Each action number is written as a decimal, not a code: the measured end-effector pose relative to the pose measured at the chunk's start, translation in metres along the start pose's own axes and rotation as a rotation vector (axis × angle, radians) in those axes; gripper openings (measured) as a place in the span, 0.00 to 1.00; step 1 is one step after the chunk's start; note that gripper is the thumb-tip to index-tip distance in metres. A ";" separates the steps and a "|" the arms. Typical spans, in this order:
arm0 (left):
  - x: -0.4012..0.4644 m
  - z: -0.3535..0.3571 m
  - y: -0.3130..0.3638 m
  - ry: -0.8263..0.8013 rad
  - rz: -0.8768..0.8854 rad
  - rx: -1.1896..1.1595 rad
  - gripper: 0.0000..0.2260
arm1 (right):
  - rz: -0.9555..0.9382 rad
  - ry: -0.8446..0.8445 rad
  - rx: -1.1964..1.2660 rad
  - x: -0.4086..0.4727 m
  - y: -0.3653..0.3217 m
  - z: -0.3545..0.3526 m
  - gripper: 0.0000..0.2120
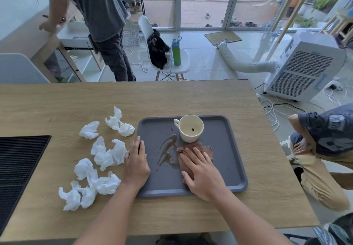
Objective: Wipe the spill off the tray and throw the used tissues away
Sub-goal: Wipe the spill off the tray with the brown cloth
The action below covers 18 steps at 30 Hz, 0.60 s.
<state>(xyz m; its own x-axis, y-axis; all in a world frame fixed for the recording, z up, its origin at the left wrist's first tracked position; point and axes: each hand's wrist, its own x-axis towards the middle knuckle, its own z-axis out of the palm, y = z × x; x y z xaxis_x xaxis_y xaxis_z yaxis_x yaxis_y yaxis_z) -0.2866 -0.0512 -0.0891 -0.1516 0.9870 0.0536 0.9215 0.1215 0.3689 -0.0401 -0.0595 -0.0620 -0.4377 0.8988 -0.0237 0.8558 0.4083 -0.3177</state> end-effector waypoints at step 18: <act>0.000 0.004 -0.004 0.008 0.018 0.003 0.25 | -0.181 -0.038 0.202 0.002 -0.027 0.011 0.28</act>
<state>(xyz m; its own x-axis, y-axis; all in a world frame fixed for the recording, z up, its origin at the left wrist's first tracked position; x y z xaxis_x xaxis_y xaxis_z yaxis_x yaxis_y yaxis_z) -0.2887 -0.0517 -0.0947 -0.1377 0.9882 0.0672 0.9253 0.1041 0.3646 -0.0669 -0.0699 -0.0636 -0.5916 0.8061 0.0158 0.6921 0.5178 -0.5029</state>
